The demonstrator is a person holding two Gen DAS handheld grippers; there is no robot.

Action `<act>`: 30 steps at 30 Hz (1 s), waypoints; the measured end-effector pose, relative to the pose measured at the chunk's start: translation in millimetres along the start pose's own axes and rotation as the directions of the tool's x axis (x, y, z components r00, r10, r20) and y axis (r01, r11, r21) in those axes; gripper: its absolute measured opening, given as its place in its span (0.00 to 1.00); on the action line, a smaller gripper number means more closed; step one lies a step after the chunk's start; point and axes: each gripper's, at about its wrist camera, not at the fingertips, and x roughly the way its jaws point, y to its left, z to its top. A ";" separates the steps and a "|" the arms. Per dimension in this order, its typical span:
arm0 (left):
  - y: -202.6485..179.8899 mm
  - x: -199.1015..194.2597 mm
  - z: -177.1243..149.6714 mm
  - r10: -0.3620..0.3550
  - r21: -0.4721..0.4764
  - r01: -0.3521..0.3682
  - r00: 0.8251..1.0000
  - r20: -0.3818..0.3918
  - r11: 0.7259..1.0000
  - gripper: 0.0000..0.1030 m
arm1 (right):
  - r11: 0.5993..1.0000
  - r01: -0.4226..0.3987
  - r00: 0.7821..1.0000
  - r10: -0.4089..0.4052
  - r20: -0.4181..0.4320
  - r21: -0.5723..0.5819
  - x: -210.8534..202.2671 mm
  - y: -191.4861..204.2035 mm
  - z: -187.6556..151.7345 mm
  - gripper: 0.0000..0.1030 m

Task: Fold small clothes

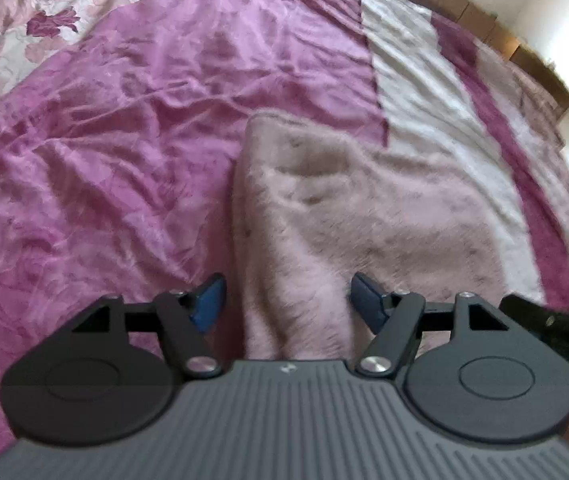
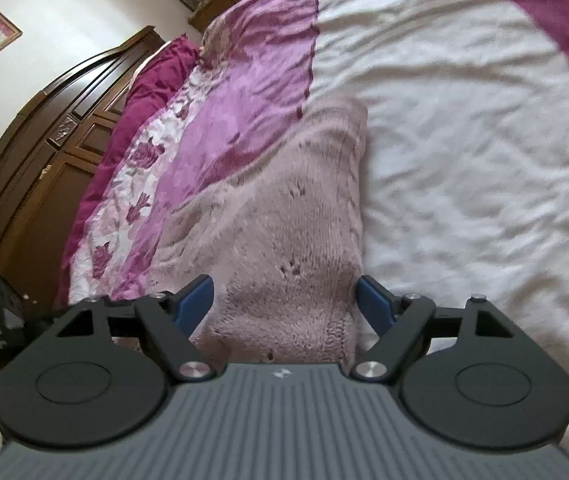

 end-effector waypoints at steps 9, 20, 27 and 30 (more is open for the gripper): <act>17.2 20.4 -2.2 -0.100 -0.125 0.095 0.995 -0.031 0.988 0.79 | 0.998 -0.053 0.996 0.055 -0.068 0.021 42.1 -9.1 5.8 0.87; 17.6 8.8 -0.9 -0.213 -0.190 0.206 0.977 -0.016 0.960 0.33 | 0.997 -0.046 0.998 0.043 -0.047 -0.063 32.6 29.7 25.2 0.50; -12.3 -9.9 -10.1 -0.307 -0.196 0.294 0.951 -0.040 0.936 0.33 | 0.997 -0.023 1.000 0.022 -0.011 -0.075 -25.8 50.7 38.8 0.49; -34.1 -16.6 -21.0 -0.344 -0.161 0.332 0.937 -0.054 0.930 0.33 | 0.997 0.019 1.000 -0.020 -0.009 -0.075 -59.0 48.3 37.7 0.49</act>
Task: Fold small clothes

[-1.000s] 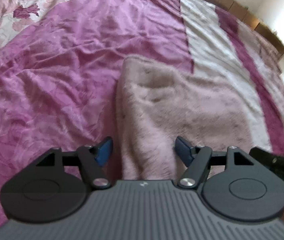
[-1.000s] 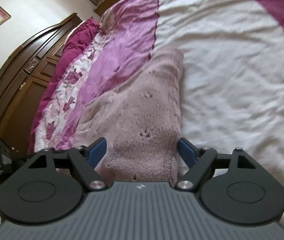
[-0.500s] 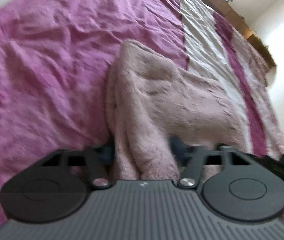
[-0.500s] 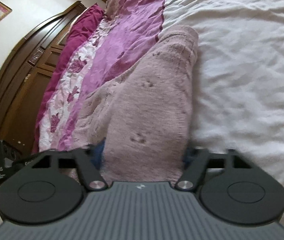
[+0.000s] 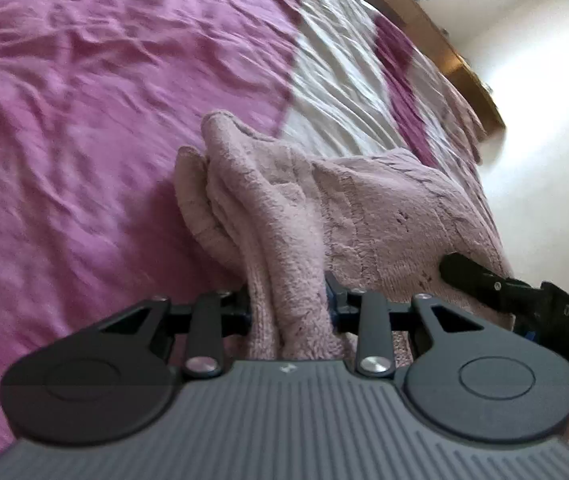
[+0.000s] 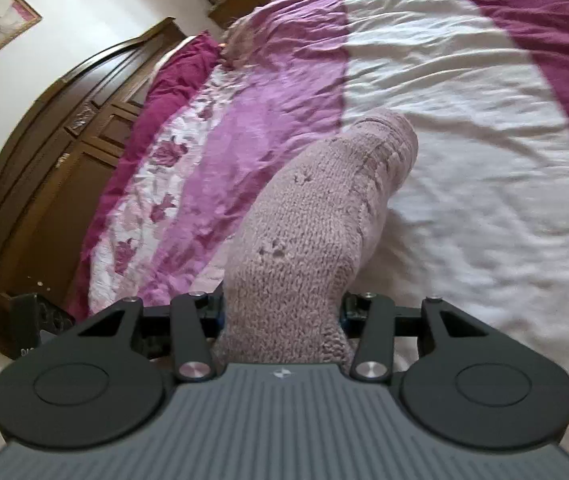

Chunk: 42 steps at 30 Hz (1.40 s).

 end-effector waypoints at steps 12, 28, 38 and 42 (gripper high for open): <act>-46.9 36.7 -68.1 0.203 0.303 -0.169 0.976 -0.082 0.938 0.43 | 0.980 0.200 0.976 -0.199 -0.088 0.004 -44.5 -62.8 -72.0 0.56; -69.2 0.2 -94.9 0.353 0.337 -0.353 0.933 0.064 0.873 0.59 | 0.964 0.265 0.962 -0.262 0.083 -0.031 -87.8 -54.9 -113.4 0.71; -88.9 -15.2 -144.3 0.393 0.361 -0.403 0.914 0.103 0.841 0.79 | 0.943 0.317 0.941 -0.299 0.160 -0.102 -115.7 -24.2 -161.6 0.80; -90.8 -10.2 -160.0 0.434 0.373 -0.438 0.896 0.099 0.818 0.79 | 0.936 0.336 0.936 -0.319 0.147 -0.107 -114.4 -21.3 -176.3 0.80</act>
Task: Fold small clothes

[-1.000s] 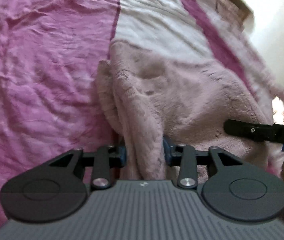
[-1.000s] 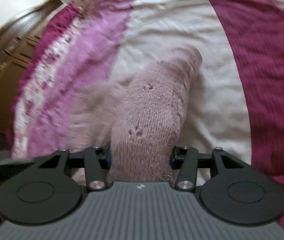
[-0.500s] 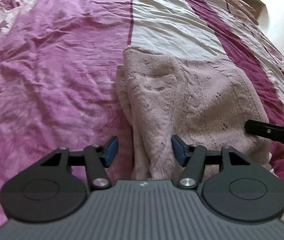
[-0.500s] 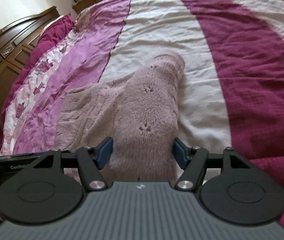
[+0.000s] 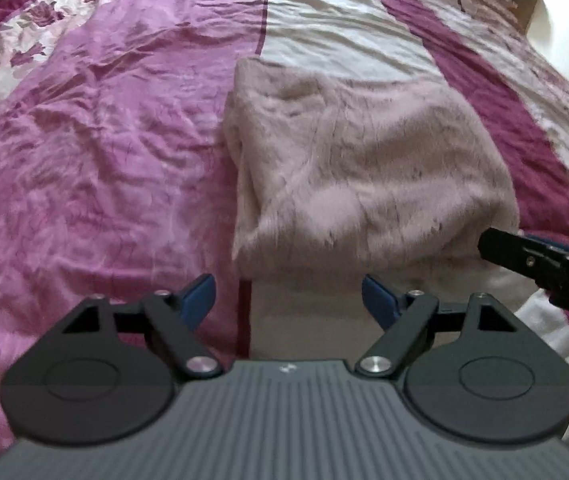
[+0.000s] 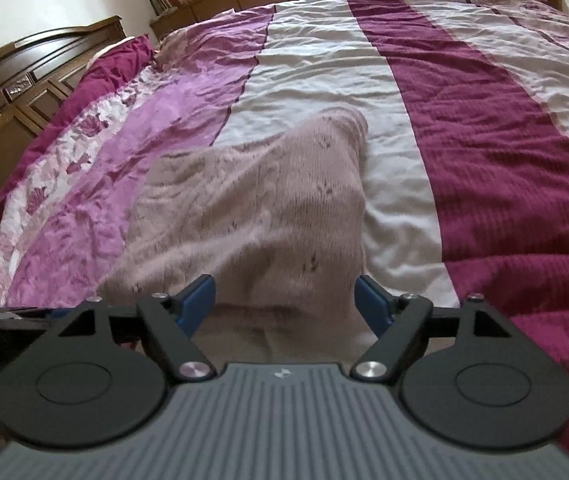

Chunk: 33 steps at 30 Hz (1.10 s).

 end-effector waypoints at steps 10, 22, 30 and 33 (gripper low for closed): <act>-0.7 9.5 -12.3 0.065 -0.046 -0.066 0.997 -0.033 0.997 0.79 | 1.000 0.008 0.994 -0.011 -0.108 -0.026 20.9 6.0 -25.7 0.86; -11.6 20.3 -22.2 0.086 0.015 -0.086 0.995 -0.057 0.996 0.79 | 0.999 0.032 0.991 -0.035 -0.127 -0.021 29.6 4.3 -29.5 0.86; -11.2 20.2 -23.2 0.082 0.008 -0.081 0.995 -0.055 0.997 0.79 | 0.999 0.033 0.990 -0.035 -0.135 -0.019 31.5 3.8 -30.6 0.86; -11.0 20.2 -23.1 0.082 0.008 -0.082 0.995 -0.056 0.997 0.79 | 0.999 0.033 0.990 -0.036 -0.138 -0.020 32.4 3.7 -30.6 0.86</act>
